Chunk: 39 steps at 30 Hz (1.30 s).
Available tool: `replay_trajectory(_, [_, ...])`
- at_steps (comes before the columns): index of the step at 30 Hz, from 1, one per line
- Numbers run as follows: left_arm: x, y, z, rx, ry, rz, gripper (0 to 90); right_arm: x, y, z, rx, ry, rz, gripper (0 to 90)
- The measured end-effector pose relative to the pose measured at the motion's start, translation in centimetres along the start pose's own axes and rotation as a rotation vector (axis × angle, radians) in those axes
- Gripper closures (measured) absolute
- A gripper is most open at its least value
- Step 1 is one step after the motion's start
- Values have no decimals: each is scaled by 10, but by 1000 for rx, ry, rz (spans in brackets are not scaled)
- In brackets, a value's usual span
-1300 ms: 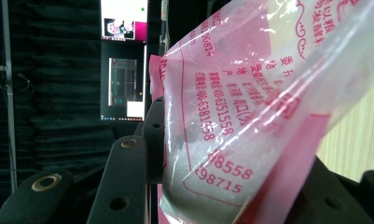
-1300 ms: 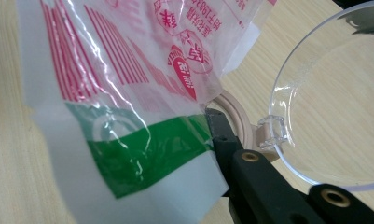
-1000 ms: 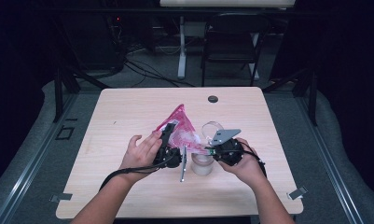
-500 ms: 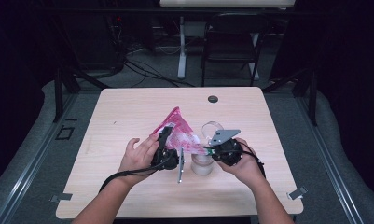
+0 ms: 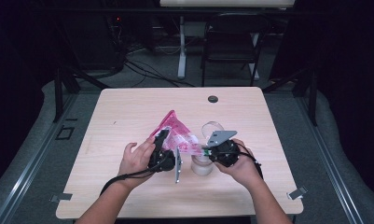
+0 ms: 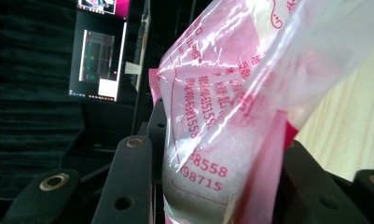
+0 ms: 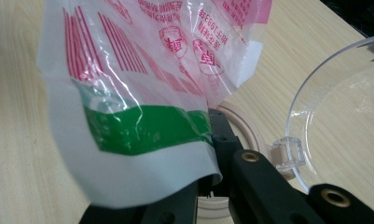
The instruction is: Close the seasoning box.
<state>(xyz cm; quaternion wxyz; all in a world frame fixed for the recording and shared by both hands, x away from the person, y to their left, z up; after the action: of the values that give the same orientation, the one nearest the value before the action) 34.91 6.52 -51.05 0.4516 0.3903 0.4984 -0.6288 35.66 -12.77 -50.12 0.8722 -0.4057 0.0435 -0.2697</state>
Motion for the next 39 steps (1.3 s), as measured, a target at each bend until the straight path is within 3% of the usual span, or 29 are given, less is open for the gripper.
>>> replay_trajectory(2, [1, 0, -1, -3, -9, -6, 663, -1, 1, 0, 6, 1, 2, 900])
replay_trajectory(3, [3, 0, -3, -1, -33, -18, 664, -1, 1, 0, 5, 0, 2, 900])
replay_trajectory(16, [17, 2, -12, -23, -97, -58, 678, -8, 4, 6, 20, -19, -20, 900])
replay_trajectory(26, [24, 4, -15, -32, -127, -80, 687, -10, 3, 8, 18, -23, -6, 896])
replay_trajectory(31, [29, 6, -19, -45, -162, -111, 695, -11, 0, 10, 51, -12, 11, 859])
replay_trajectory(32, [30, 6, -19, -46, -165, -112, 697, -12, 0, 11, 58, -6, 13, 852])
replay_trajectory(33, [28, 6, -21, -70, -130, -113, 699, -11, 0, 11, 57, -9, 14, 847])
replay_trajectory(35, [29, 6, -21, -70, -131, -114, 703, -12, 0, 11, 58, -9, 15, 839])
replay_trajectory(39, [33, 6, -23, -75, -148, -157, 714, -13, 0, 13, 75, -2, 33, 775])
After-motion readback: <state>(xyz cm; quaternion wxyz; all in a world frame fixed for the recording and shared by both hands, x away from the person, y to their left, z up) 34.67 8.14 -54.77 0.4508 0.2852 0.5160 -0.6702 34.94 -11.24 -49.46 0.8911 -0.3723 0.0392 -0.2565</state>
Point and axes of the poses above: each handheld gripper's, and its own axes: y roughly forward along the jaws, z roughly out of its top, x roughly to its right, the point moved 4 cm from there along y, roughly forward along the jaws, and after that the axes turned 4 degrees about -x, right-handed, at the moved point
